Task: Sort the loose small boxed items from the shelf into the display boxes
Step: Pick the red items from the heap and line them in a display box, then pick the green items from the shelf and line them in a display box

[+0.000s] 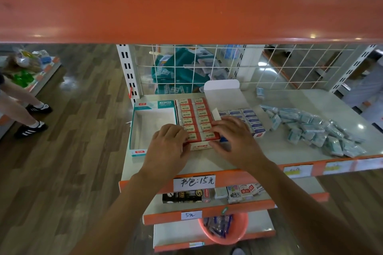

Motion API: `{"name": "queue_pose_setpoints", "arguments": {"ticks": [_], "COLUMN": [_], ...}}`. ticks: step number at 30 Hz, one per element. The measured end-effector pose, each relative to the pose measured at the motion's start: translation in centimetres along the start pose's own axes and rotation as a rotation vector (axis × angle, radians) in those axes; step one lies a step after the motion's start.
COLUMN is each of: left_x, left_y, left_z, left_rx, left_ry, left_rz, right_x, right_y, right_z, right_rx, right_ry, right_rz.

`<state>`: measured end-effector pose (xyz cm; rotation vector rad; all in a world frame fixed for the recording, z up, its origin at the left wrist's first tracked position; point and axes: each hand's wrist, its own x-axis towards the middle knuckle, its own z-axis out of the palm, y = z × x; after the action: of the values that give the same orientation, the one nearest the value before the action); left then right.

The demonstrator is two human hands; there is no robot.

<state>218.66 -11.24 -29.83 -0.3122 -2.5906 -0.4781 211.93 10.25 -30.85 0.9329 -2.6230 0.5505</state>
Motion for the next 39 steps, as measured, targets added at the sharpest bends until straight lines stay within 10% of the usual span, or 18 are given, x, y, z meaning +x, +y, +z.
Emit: {"name": "queue_pose_setpoints", "arguments": {"ticks": [29,39], "left_x": [10.9,12.3], "left_y": [17.9,24.1], "left_z": [6.6,12.5], "left_rx": [0.132,0.199], "left_ry": [-0.086,-0.362], "left_rz": [0.192,0.108], "right_x": [-7.0,-10.5], "right_y": [13.2,19.2], "right_z": [-9.4,-12.1], "right_rx": [-0.307,-0.213], "right_ry": [0.199,-0.005], "right_rz": [0.152,0.271]}}
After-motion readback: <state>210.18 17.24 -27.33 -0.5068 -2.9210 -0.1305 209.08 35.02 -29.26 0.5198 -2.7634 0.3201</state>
